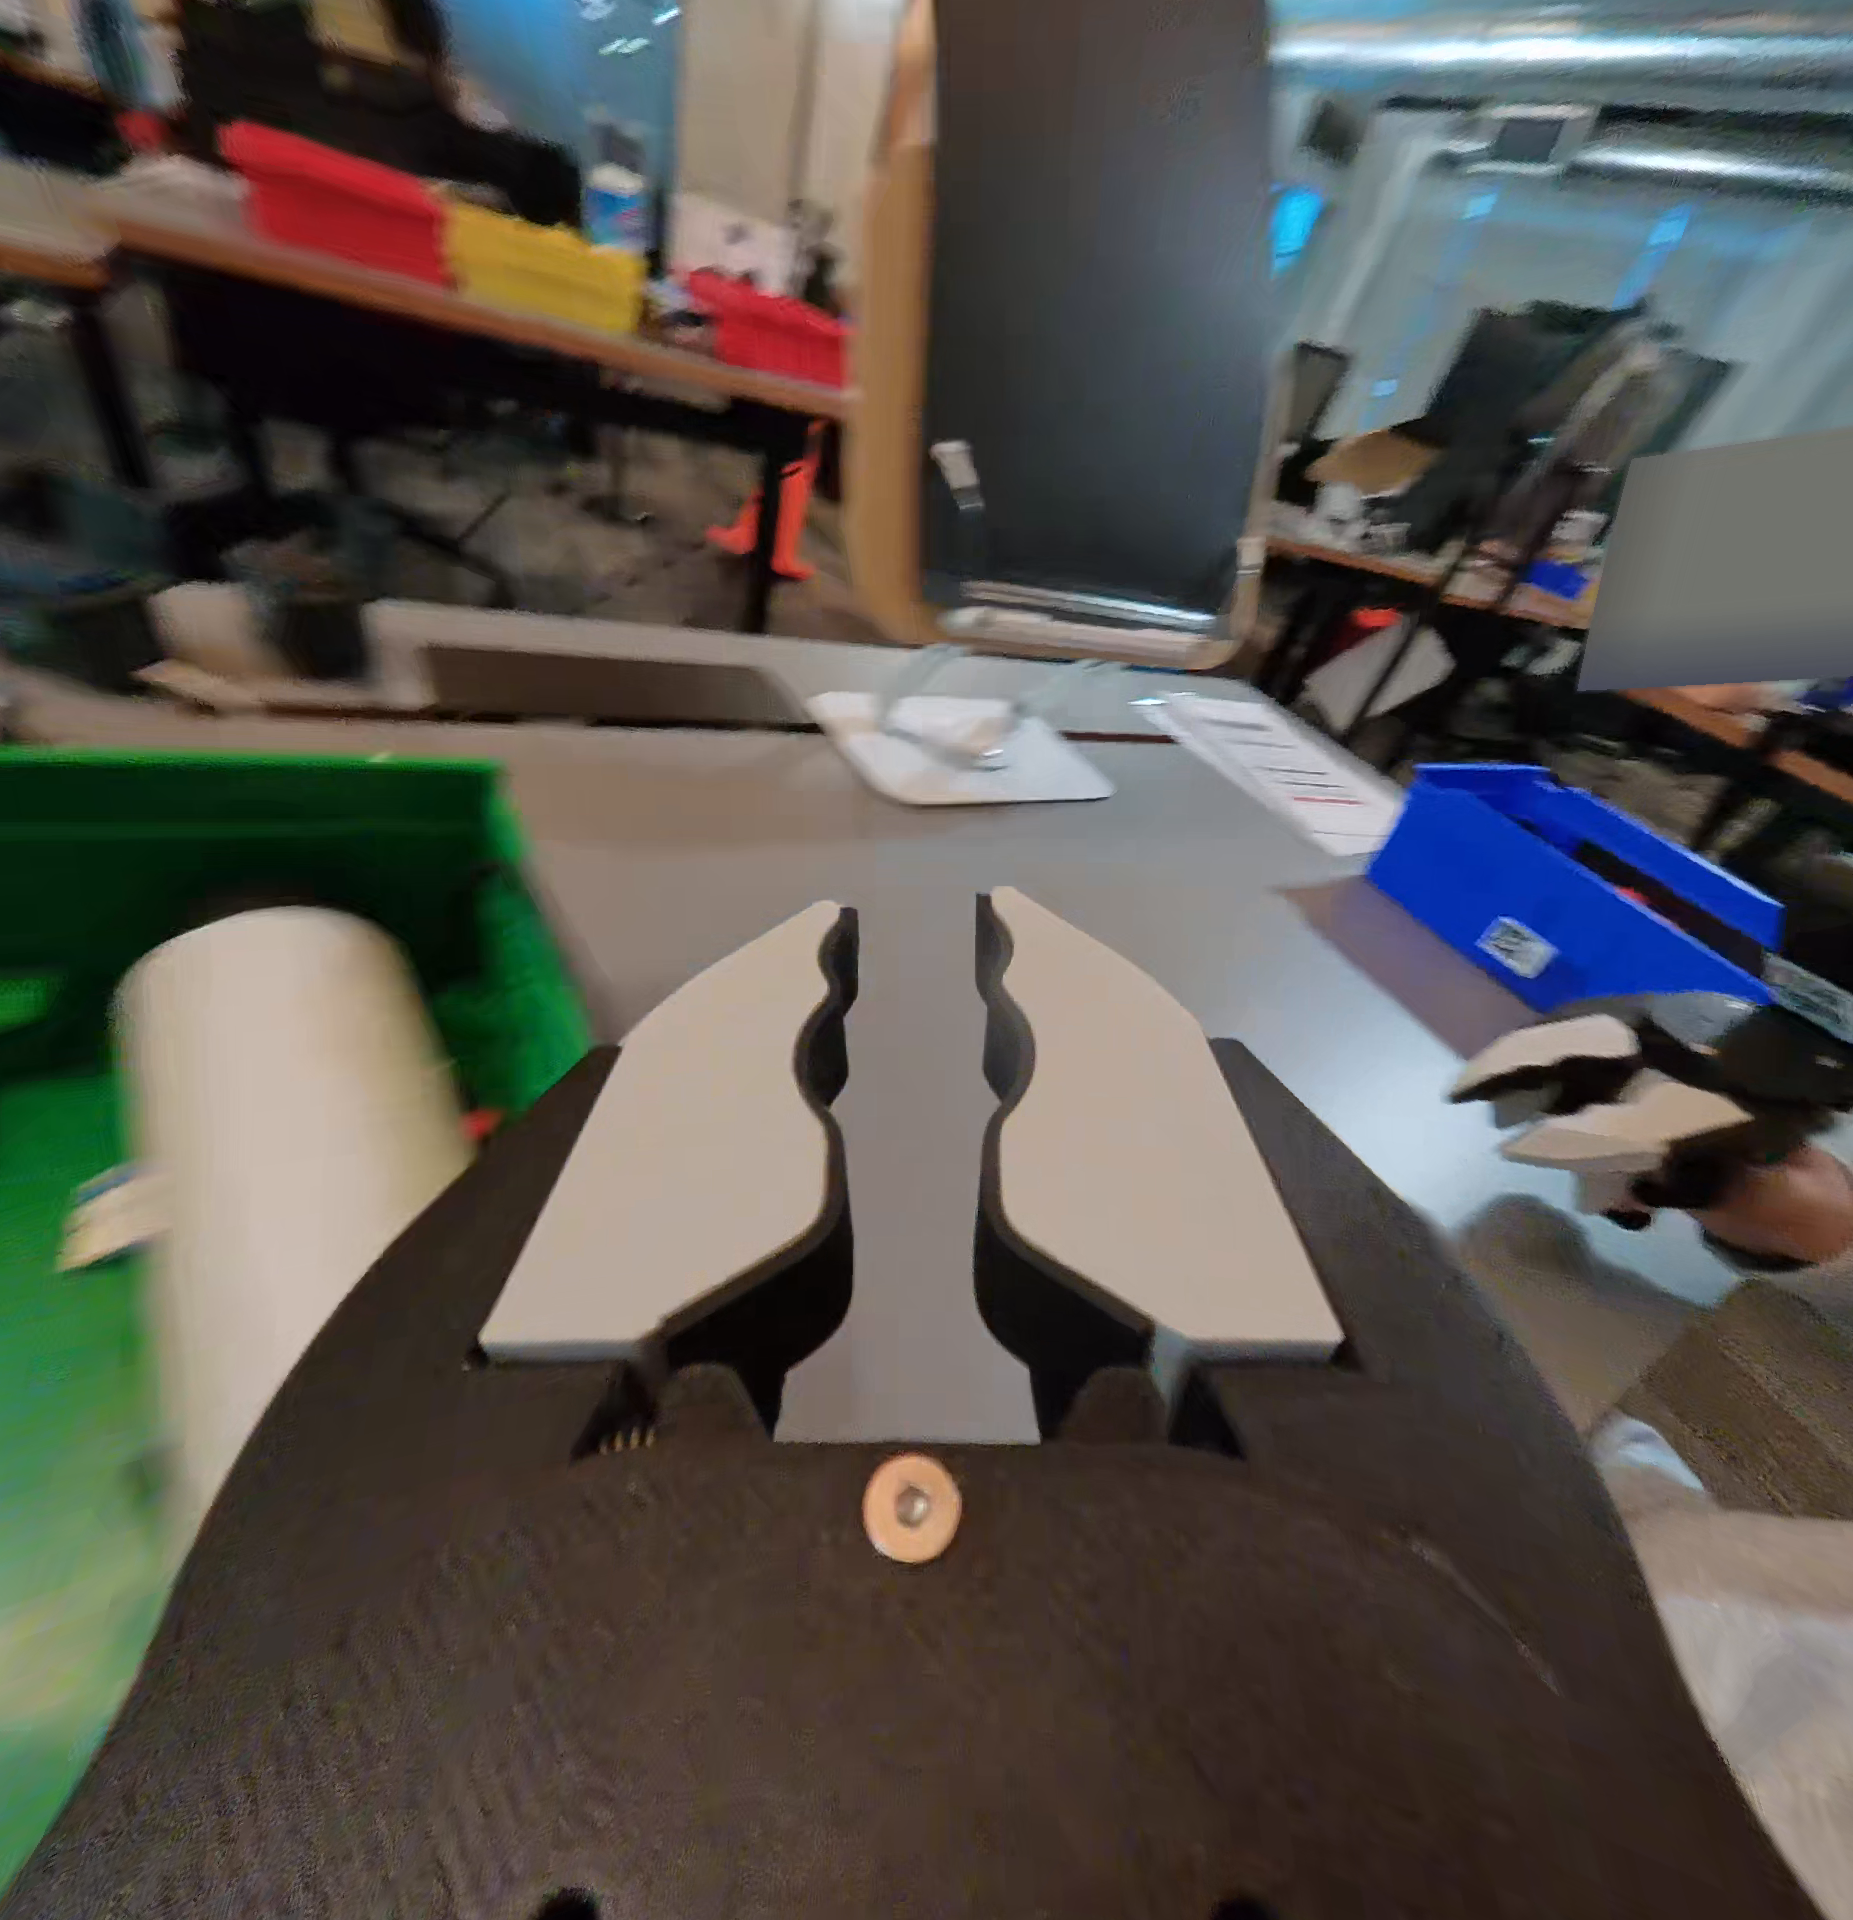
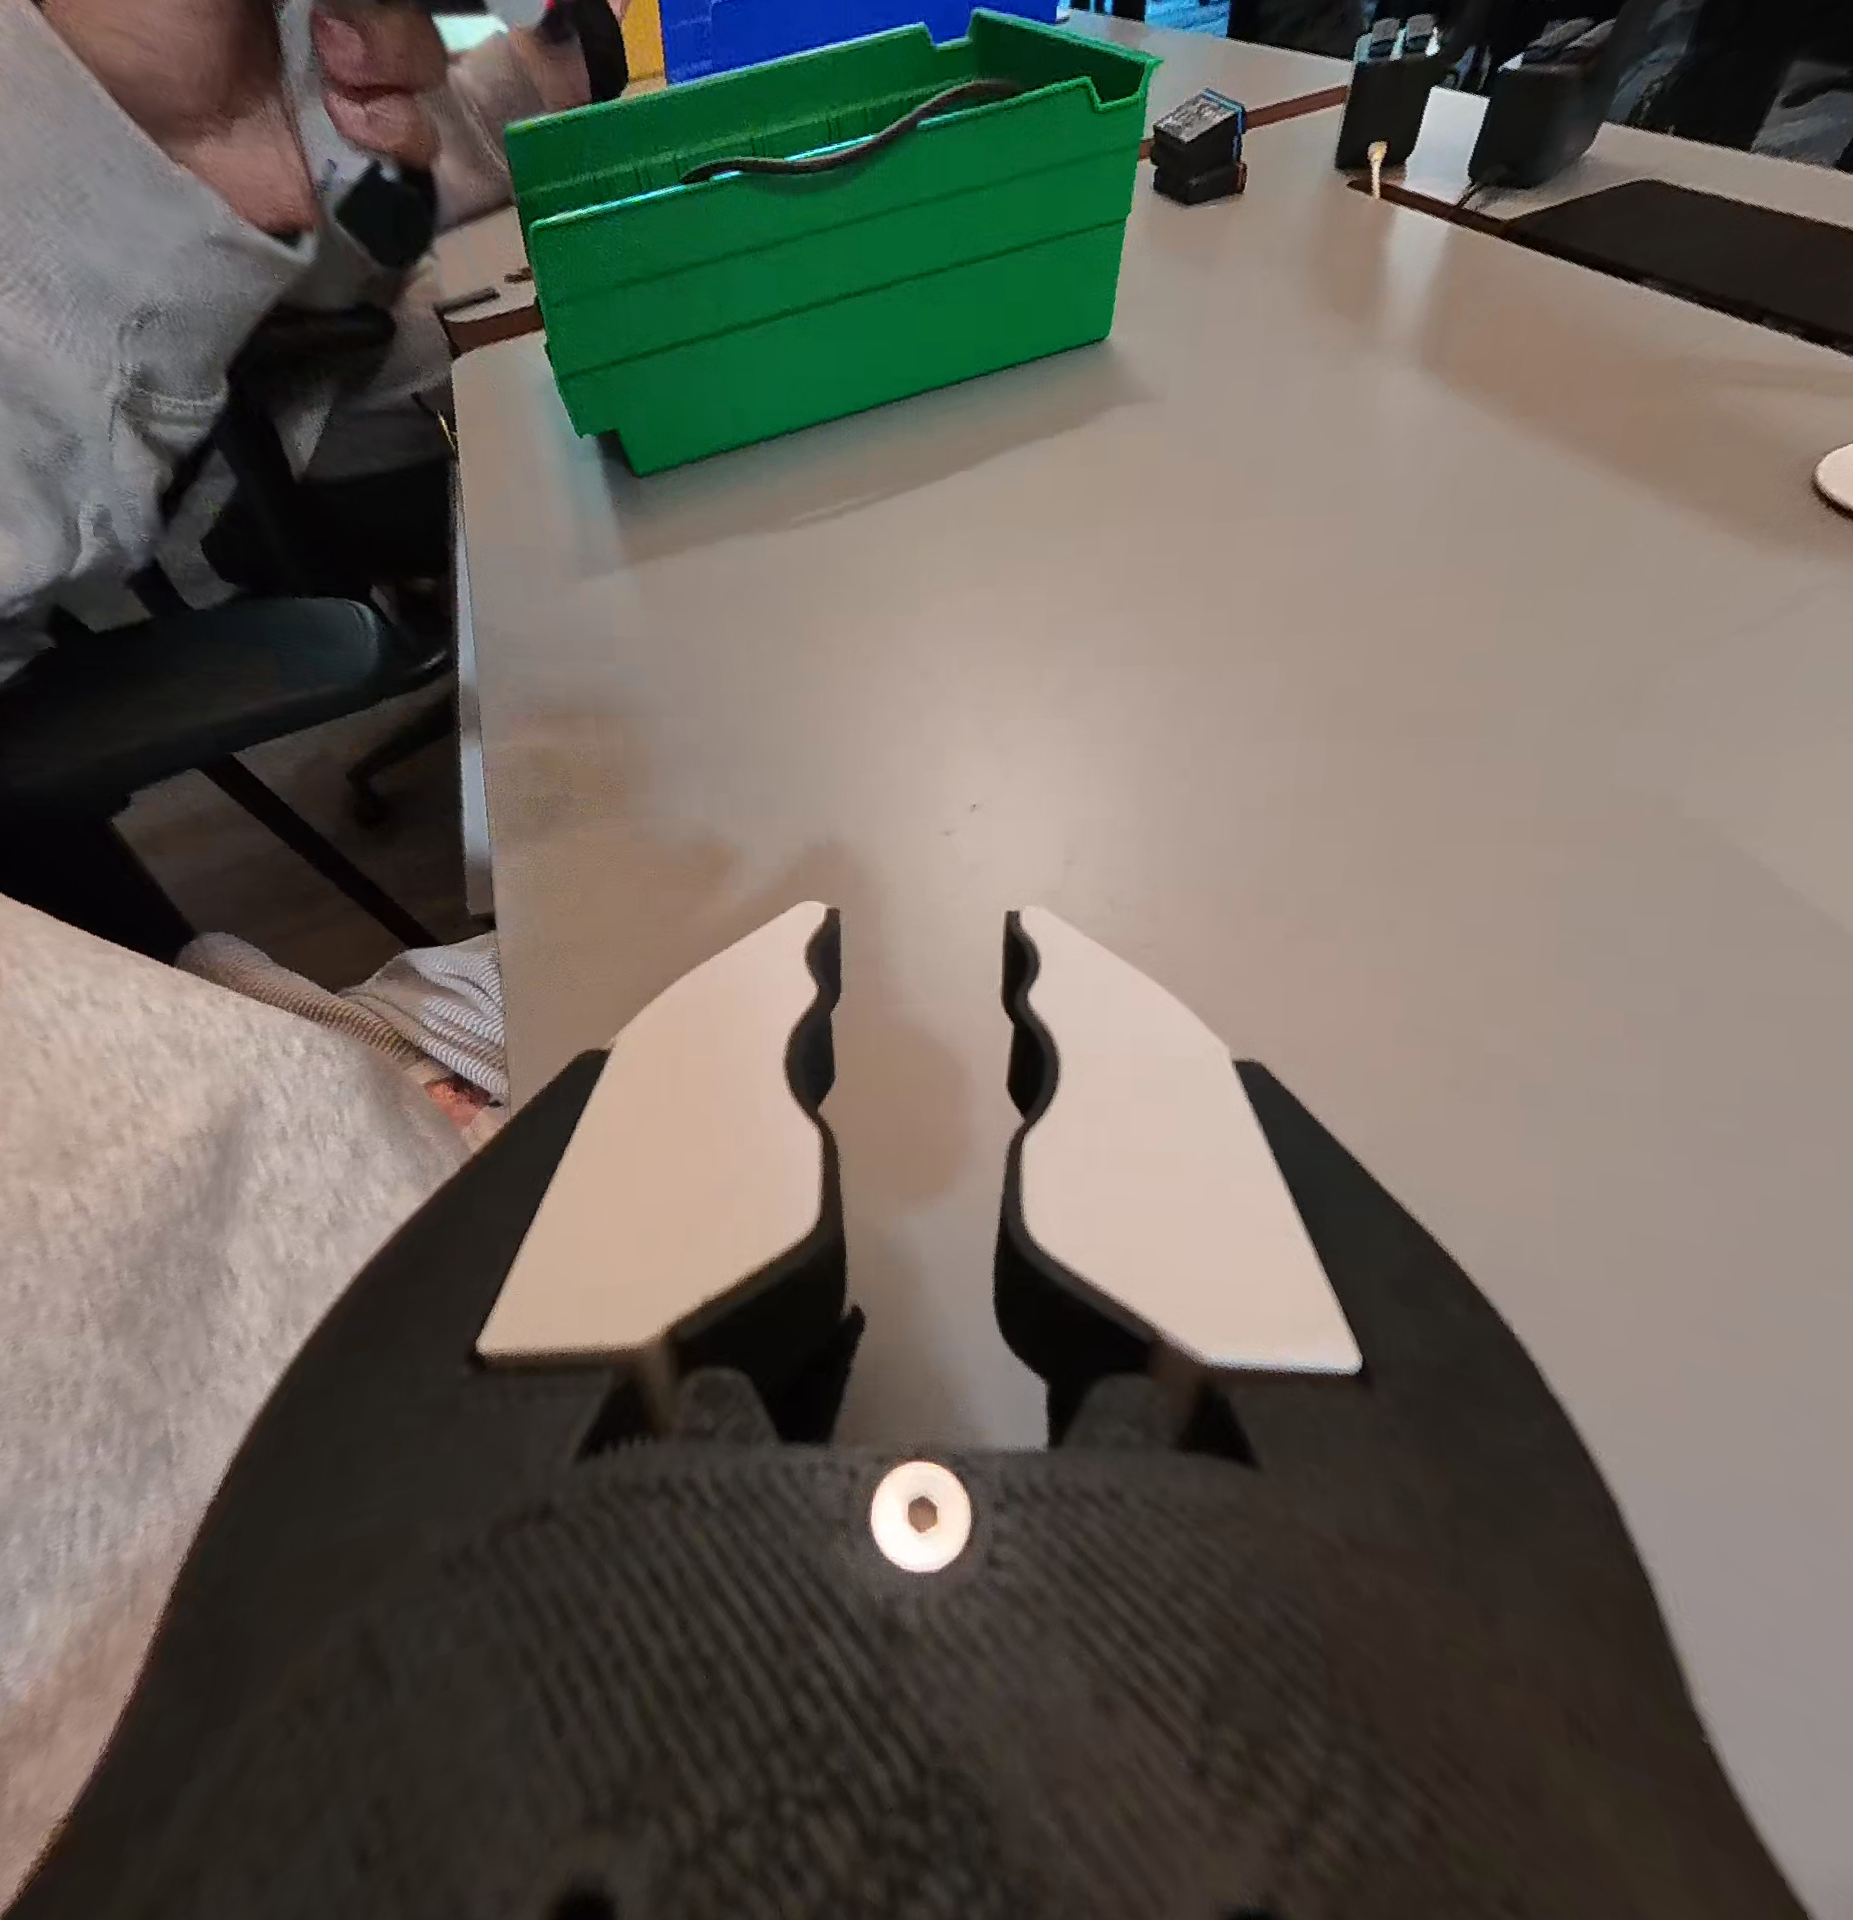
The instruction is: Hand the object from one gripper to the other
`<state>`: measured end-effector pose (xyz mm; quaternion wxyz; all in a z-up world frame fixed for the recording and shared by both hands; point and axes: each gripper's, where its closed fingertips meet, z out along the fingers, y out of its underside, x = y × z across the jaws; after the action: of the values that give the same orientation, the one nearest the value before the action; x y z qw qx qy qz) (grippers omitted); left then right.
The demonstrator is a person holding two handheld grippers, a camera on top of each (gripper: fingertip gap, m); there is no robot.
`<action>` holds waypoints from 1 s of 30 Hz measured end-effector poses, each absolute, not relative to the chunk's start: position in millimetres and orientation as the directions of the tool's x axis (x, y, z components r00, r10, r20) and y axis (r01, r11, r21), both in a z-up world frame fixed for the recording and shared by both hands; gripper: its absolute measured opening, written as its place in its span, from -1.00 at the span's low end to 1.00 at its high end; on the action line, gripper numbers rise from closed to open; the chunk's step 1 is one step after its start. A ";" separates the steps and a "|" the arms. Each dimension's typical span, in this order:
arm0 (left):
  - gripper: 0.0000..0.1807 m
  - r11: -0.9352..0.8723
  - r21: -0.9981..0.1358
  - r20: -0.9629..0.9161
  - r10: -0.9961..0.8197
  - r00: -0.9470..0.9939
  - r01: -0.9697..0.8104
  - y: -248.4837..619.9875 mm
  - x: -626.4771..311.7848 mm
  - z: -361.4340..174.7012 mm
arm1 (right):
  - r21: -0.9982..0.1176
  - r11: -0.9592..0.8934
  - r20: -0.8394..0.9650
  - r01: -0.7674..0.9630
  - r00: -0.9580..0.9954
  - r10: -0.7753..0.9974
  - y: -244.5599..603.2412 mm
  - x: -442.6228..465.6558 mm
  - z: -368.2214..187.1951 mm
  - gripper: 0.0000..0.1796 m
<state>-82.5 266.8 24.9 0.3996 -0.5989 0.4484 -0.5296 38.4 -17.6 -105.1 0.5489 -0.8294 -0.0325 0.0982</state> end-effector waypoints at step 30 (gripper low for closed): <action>-0.61 -0.246 -0.637 -0.088 -0.918 0.387 -0.730 525.7 -16.3 -152.8 | -0.913 -0.402 0.047 0.071 0.997 0.068 3.2 48.9 -108.3 -0.68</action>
<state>-16.3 525.7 -152.8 0.3060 -0.7744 0.5321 -0.1532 48.9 3.2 -108.3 0.5451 -0.8373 -0.0413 -0.0014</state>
